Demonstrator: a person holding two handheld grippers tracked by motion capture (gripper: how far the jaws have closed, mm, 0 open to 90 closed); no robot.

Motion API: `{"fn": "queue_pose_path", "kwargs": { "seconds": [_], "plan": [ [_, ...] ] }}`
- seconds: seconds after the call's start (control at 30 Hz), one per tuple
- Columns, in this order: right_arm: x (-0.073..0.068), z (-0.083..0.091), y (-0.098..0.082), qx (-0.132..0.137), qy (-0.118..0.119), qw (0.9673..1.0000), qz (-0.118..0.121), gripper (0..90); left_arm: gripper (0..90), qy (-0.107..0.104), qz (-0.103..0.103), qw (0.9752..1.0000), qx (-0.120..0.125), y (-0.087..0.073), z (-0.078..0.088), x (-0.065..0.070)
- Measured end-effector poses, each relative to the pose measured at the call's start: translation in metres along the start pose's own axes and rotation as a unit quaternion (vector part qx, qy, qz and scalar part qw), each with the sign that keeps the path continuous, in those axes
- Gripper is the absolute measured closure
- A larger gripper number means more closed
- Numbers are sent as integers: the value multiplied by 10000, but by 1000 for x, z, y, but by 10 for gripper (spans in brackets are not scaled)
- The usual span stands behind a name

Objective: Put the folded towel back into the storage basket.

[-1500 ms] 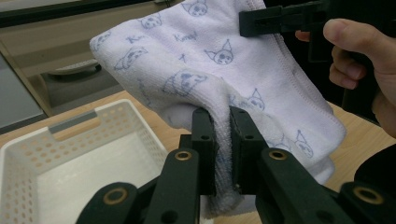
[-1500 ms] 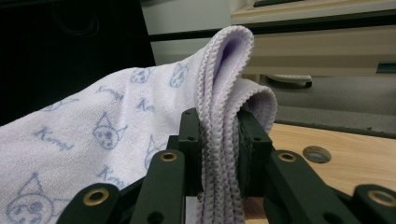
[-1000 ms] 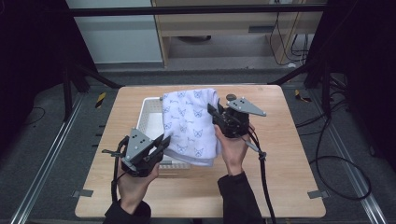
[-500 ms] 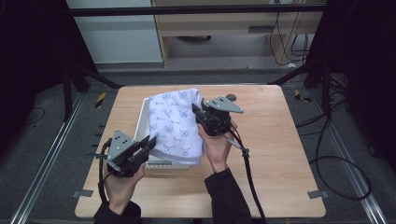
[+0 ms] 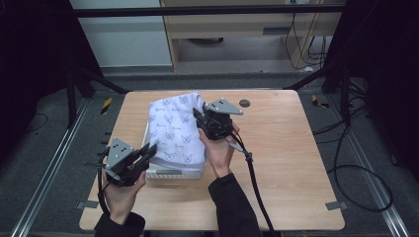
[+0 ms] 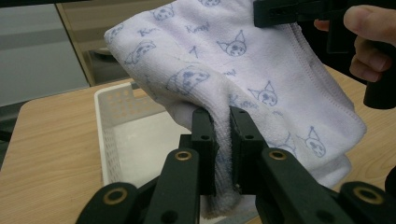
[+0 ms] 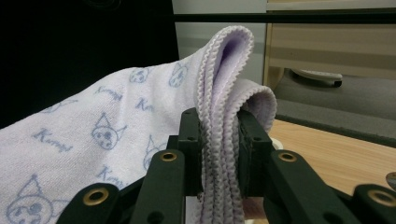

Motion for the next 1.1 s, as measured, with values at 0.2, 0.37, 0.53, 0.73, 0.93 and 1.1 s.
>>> {"fn": "queue_pose_path", "kwargs": {
  "seconds": [0.2,0.37,0.53,0.73,0.93,1.1],
  "plan": [
    [-4,-15,-1,-60,7,9999,95,748,809,102,19,9999,-19,-5,-6,-10],
    [-6,-24,-3,-82,27,9999,86,748,809,206,98,9997,-52,-8,-11,-21],
    [-8,-36,-10,-119,48,9999,88,748,809,271,113,9995,-89,-12,-15,-28],
    [-7,-48,-17,-173,62,9998,90,748,809,315,125,9993,-148,-19,-23,-35],
    [-4,-59,-26,-270,43,9996,108,748,809,349,139,9990,-228,-27,-31,-40],
    [-3,-66,-35,-332,37,9994,133,747,809,364,125,9987,-322,-35,-37,-43]
  ]
}}
Point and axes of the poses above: each handheld gripper's, and its own axes: z roughly backward along the jaws, y roughly out of its top, x roughly to its right, the point moved 10 cm from there along -z, roughly forward along the jaws, and after that the axes turned 7 degrees about x, right-handed, at the moved point
